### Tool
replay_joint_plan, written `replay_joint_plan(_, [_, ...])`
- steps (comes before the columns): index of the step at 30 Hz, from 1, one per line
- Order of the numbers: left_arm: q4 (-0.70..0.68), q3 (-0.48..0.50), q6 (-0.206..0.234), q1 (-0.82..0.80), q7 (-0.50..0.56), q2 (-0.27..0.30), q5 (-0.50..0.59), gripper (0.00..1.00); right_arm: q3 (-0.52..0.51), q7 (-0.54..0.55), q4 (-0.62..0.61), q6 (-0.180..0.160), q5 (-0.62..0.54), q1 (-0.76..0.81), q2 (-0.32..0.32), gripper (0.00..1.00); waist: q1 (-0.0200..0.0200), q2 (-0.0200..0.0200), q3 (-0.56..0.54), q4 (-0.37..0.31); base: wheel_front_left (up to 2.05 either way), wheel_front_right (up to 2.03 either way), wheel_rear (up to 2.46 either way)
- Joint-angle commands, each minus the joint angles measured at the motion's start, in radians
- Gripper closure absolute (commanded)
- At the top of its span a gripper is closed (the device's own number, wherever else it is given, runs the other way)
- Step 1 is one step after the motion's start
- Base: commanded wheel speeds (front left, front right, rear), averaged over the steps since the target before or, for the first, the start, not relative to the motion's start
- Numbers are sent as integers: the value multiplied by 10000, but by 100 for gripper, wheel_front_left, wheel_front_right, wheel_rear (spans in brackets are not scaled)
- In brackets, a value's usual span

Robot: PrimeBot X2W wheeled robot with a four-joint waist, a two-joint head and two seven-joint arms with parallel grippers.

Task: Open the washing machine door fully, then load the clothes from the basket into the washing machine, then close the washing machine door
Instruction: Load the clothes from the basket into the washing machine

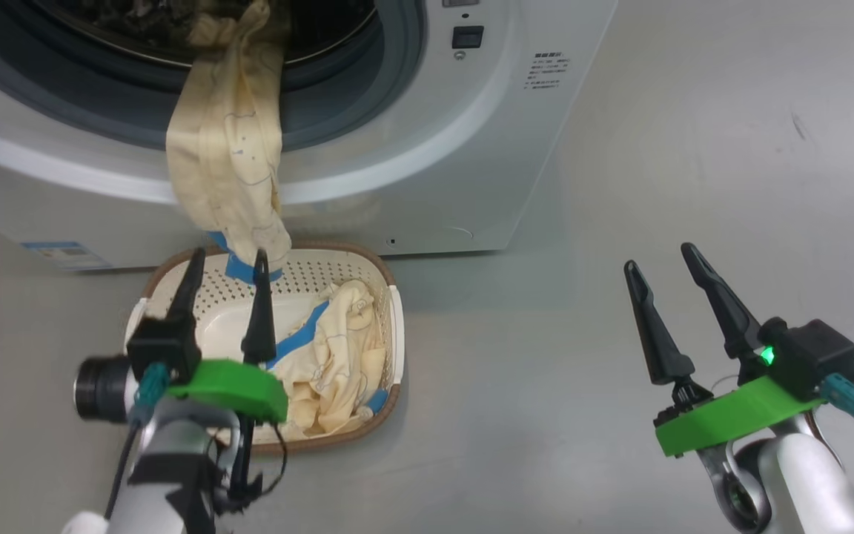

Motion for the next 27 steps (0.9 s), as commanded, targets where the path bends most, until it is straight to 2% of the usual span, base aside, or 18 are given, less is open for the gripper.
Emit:
replay_joint_plan(1, [-533, 359, -15, 383, -67, 203, -8, 0, 167, -65, -321, -29, -108, 86, -160, 0, 1, -1, -143, 57, 0, 0, 0])
replay_joint_plan(7, [-2146, 745, -175, 2342, -68, 195, 35, 0, 206, -65, -358, -29, -78, 209, -156, 0, 1, -1, -342, 38, 0, 0, 0])
replay_joint_plan(13, [-3409, 1524, -214, 3945, -68, 78, -67, 0, 189, -65, -430, -29, -68, 335, -188, 0, 1, -1, -466, -9, 0, 0, 0])
replay_joint_plan(19, [-3996, 1947, -282, 4627, -68, -33, -91, 0, 125, -65, -466, -29, -88, 402, -228, 0, 1, -1, -377, 5, 0, 0, 0])
replay_joint_plan(27, [-4116, 2147, -338, 4820, -68, -92, -100, 0, 101, -65, -490, -29, -96, 390, -219, 0, 1, -1, -326, -28, 0, 0, 0])
